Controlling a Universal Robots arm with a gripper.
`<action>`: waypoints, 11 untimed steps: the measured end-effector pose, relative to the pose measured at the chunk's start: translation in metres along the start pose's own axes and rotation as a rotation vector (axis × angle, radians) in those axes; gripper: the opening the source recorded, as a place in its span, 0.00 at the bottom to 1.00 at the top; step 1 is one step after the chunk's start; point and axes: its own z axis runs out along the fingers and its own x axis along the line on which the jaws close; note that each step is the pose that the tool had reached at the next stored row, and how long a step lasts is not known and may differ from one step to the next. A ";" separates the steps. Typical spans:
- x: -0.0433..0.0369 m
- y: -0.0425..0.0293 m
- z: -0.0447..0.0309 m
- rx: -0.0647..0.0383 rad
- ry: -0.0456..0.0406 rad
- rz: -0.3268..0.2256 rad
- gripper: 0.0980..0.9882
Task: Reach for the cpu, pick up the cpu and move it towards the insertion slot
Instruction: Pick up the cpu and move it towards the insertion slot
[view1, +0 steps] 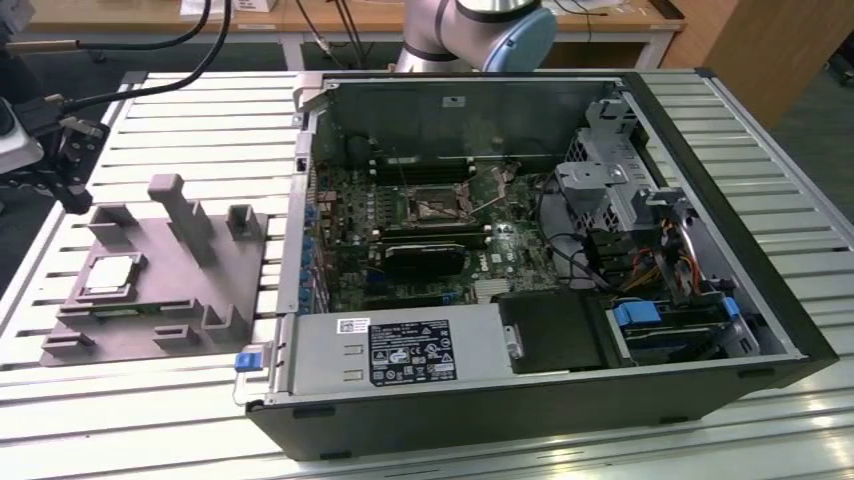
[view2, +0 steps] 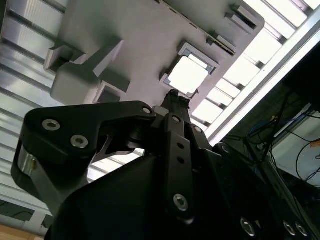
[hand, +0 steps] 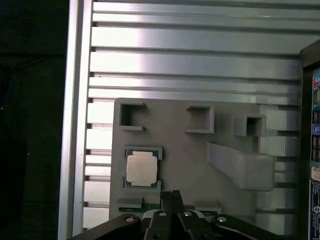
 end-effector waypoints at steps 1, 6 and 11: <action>0.0010 -0.0003 0.0018 0.000 -0.0001 0.000 0.01; 0.0065 -0.0019 0.0108 0.000 0.0001 0.000 0.01; 0.0148 -0.0048 0.0235 0.000 0.0003 0.000 0.01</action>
